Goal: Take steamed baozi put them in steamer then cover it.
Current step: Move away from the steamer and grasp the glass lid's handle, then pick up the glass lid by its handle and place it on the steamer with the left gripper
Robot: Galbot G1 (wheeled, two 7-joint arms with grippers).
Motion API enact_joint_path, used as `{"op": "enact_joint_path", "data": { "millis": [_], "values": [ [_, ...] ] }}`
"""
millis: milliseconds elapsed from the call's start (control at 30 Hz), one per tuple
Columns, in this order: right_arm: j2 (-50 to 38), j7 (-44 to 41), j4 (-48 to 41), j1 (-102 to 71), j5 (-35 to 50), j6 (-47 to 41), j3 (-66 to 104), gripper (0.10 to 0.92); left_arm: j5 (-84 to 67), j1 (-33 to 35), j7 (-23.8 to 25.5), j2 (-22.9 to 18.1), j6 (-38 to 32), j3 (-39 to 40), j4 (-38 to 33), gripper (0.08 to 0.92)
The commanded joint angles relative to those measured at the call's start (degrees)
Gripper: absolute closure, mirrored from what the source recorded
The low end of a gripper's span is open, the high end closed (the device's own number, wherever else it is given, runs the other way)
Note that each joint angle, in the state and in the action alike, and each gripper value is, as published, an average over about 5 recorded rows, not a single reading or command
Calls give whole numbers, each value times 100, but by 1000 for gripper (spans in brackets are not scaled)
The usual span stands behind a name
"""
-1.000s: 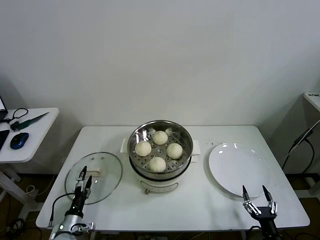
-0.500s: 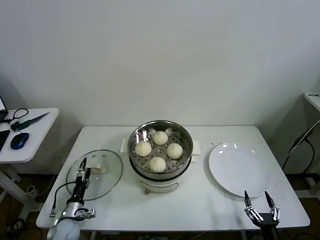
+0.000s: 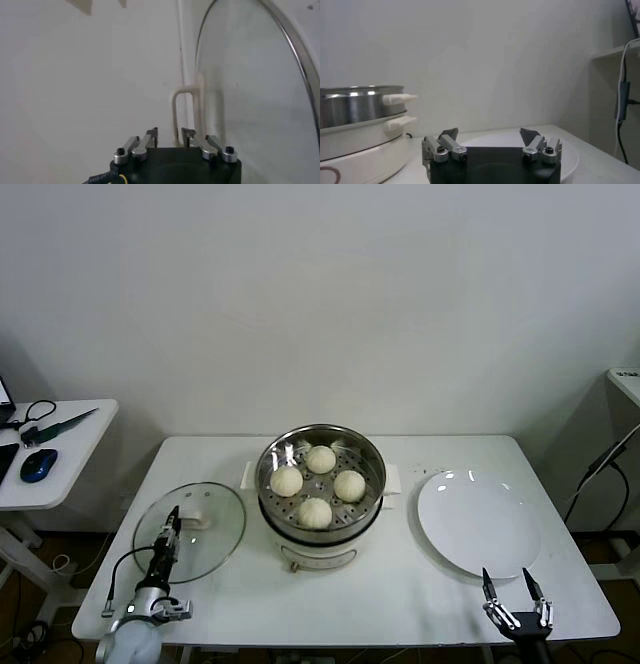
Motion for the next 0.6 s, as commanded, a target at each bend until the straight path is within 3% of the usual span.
{"op": "enact_joint_path", "data": {
  "millis": [33, 300, 600],
  "values": [
    [29, -8, -7, 11, -44, -8, -39, 203, -9, -46, 14, -1, -19, 4, 24, 658],
    [78, 7, -15, 40, -103, -17, -42, 203, -4, -58, 87, -23, 30, 5, 45, 861],
    [74, 87, 23, 11, -197, -38, 34, 203, -123, -40, 50, -136, 57, -9, -128, 869]
  ]
}}
